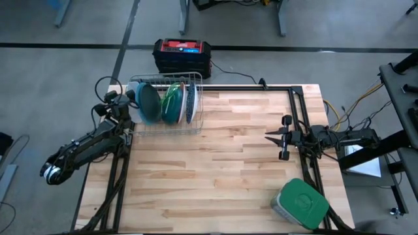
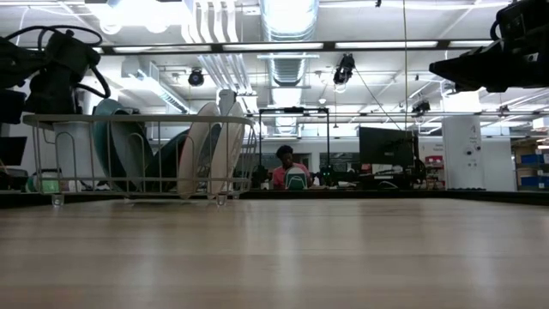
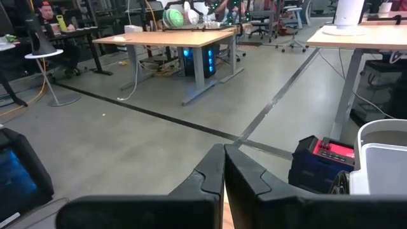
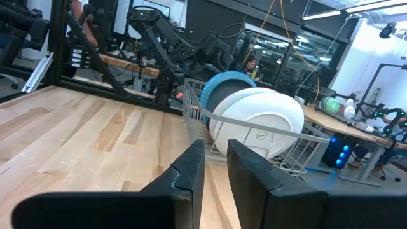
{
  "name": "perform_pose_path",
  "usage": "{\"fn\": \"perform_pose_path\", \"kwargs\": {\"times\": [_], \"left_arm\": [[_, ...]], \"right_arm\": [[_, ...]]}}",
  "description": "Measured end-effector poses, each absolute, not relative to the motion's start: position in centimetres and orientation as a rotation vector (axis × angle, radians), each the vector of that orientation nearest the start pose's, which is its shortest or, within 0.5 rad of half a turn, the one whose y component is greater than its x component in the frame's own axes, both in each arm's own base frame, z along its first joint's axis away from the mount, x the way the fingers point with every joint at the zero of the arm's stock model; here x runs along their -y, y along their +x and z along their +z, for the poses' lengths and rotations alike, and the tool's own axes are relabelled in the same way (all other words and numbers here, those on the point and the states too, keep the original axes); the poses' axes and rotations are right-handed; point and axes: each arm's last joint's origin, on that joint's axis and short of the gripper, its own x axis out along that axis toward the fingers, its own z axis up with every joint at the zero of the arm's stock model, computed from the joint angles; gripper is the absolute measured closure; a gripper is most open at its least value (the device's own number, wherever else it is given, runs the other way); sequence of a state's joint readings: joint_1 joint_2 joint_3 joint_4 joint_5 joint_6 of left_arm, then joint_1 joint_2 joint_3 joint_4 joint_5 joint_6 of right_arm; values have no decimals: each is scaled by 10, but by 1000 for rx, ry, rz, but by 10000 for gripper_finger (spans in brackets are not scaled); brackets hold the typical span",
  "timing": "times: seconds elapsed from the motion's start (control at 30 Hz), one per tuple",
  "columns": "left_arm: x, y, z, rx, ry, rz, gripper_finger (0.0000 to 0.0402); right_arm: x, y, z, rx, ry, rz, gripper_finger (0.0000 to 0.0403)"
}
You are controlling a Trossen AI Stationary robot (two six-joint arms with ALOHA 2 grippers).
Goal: Sort dishes
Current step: Return to Home Position
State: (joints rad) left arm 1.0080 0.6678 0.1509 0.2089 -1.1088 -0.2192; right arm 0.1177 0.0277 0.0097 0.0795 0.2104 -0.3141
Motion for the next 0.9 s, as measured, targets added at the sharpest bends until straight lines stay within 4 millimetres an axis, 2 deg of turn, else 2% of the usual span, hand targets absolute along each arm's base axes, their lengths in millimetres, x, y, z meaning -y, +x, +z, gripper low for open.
{"fn": "perform_pose_path", "kwargs": {"times": [0.23, 0.63, 0.9], "left_arm": [[-126, 49, 174, -142, -111, 2127, 401], [-126, 49, 174, -142, -111, 2127, 401], [-126, 49, 174, -142, -111, 2127, 401]], "right_arm": [[-6, 98, 172, 45, -304, -101, 336], [-5, 98, 172, 45, -304, -102, 360], [-5, 98, 172, 46, -304, -102, 362]]}}
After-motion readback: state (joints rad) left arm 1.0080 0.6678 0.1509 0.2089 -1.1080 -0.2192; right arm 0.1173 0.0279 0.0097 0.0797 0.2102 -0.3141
